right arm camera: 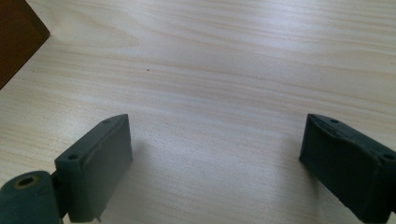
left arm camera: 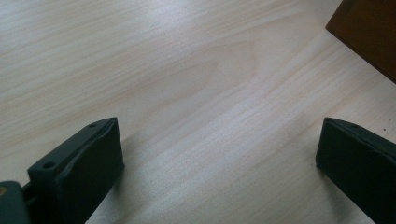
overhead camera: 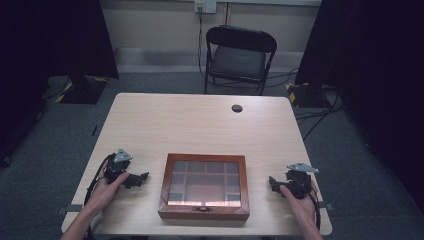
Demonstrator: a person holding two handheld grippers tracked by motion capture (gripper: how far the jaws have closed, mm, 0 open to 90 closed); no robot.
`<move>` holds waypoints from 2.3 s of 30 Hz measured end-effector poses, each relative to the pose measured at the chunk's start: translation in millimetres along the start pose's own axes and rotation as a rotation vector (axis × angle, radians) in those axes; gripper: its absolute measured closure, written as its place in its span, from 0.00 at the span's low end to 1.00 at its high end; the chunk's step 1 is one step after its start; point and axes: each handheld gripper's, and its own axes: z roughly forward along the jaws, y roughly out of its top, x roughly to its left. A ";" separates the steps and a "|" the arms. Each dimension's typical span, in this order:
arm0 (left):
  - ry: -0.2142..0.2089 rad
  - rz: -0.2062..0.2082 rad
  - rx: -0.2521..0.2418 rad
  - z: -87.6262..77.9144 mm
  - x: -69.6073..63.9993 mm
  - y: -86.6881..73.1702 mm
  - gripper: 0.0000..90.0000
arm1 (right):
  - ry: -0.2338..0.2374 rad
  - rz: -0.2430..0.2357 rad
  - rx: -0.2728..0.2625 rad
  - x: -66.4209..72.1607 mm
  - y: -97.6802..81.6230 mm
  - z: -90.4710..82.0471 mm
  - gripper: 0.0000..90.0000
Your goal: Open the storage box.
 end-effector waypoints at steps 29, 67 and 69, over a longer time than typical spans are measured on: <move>0.005 0.001 0.000 -0.2 -0.1 0.0 0.00 | 0.211 -0.107 -0.003 24.6 16.3 -19.0 0.42; 0.007 -0.007 -0.003 -0.2 -0.8 -0.2 0.00 | 0.734 -0.298 -0.078 123.2 70.6 -56.4 0.74; 0.008 -0.011 -0.004 -0.2 -1.2 -0.3 0.00 | 0.757 -0.305 -0.076 130.1 68.6 -52.9 0.77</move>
